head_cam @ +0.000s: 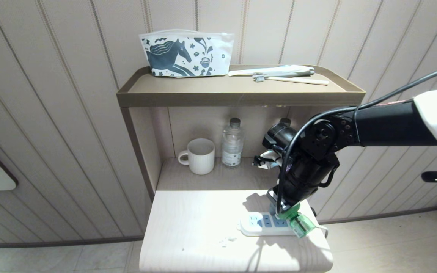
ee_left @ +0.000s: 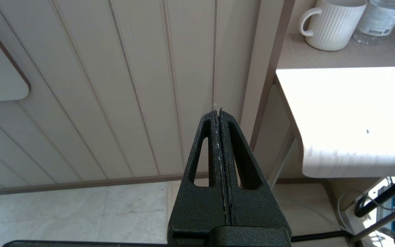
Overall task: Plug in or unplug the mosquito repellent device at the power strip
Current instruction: Insert the plug into the socket
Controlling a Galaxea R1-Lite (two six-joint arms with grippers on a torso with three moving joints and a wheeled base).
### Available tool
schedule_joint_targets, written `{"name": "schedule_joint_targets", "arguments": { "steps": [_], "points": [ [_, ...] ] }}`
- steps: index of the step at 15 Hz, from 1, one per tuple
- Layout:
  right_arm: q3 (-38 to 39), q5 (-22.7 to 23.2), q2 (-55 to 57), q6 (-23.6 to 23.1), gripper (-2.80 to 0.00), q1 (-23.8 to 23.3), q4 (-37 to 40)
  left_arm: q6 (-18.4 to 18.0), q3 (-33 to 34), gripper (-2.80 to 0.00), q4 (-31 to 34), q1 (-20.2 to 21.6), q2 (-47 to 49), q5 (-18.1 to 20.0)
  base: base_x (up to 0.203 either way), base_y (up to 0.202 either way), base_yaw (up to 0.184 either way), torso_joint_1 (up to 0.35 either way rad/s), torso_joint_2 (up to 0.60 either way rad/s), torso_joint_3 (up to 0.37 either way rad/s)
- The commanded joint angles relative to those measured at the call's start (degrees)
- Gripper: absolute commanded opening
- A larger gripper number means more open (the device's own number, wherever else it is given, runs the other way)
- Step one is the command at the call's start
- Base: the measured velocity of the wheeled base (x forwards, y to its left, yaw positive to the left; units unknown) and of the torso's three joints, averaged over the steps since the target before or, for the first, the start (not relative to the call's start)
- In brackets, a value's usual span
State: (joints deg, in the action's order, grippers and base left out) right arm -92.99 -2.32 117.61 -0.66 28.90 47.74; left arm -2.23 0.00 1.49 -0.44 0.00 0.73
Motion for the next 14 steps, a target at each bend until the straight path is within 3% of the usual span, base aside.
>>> {"name": "schedule_joint_targets", "arguments": {
  "steps": [1,14],
  "points": [
    [0.18,-0.06,-0.11,-0.04,-2.8,0.01,0.25,-0.05,0.0,-2.8,0.01,0.0,0.09,-0.03,0.0,0.0,0.0,0.0,0.0,0.0],
    [2.2,0.21,0.04,0.34,-2.8,-0.16,0.01,-0.05,0.0,-2.8,0.01,0.0,0.09,-0.03,0.0,0.0,0.0,0.0,0.0,0.0]
  ]
}}
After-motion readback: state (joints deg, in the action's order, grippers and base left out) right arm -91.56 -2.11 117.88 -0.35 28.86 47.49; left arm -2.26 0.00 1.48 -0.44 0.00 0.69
